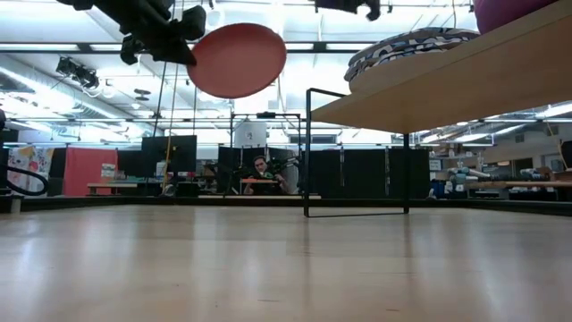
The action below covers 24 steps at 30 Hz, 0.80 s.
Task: Place and stack plates onto a shelf
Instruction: Stack the orange plate on top of the gray plate on the shelf
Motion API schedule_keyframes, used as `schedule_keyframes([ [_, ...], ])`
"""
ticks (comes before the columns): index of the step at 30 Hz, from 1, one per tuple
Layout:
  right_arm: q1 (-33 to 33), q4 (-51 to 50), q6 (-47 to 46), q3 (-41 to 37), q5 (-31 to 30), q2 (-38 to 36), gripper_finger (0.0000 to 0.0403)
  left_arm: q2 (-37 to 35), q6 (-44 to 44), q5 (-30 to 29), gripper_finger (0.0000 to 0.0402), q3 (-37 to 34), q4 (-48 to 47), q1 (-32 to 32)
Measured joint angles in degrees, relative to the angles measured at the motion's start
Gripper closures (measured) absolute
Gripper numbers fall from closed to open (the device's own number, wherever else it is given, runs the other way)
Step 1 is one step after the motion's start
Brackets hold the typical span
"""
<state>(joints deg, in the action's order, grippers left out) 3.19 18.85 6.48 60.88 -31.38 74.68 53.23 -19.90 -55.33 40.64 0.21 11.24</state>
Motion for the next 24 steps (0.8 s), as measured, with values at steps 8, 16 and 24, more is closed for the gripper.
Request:
schedule_keyframes([
  [8,2.00,12.50,1.68,0.00,0.54,9.77,0.0283,0.00,0.00,0.04,0.0386,0.00,0.03,-0.04],
  [16,4.90,20.44,5.73,0.00,1.26,16.32,0.0283,0.02,0.00,0.45,0.0386,0.00,0.02,-0.04],
  [24,7.25,22.67,5.49,0.00,1.21,19.11,0.0283,0.02,0.00,2.72,0.0386,0.00,-0.04,-0.04],
])
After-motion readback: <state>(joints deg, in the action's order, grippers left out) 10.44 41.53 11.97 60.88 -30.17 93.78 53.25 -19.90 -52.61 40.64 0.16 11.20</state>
